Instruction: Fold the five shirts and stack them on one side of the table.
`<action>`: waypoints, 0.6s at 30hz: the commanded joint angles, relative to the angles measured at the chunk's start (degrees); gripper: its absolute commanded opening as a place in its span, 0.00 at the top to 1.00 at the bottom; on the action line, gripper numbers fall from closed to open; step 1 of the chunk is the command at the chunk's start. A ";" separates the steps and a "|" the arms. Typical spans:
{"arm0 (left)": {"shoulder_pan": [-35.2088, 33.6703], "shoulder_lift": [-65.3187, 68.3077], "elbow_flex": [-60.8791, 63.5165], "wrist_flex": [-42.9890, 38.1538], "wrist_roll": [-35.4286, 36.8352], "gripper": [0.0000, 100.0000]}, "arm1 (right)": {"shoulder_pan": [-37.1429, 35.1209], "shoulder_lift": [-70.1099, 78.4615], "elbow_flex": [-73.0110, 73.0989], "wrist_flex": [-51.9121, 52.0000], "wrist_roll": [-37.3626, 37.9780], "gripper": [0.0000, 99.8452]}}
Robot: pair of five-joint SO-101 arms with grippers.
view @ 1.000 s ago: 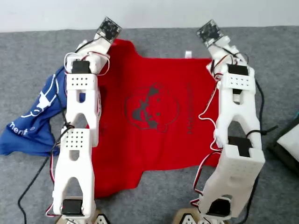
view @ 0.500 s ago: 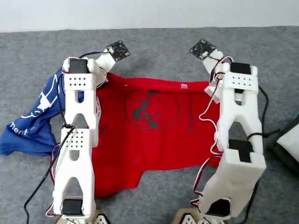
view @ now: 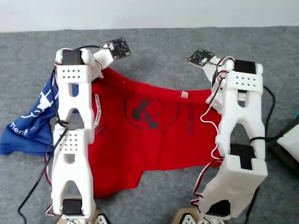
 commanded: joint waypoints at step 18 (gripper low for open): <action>3.08 -45.63 68.79 1.49 -4.22 1.00 | 1.71 -10.68 -0.35 15.60 0.35 0.99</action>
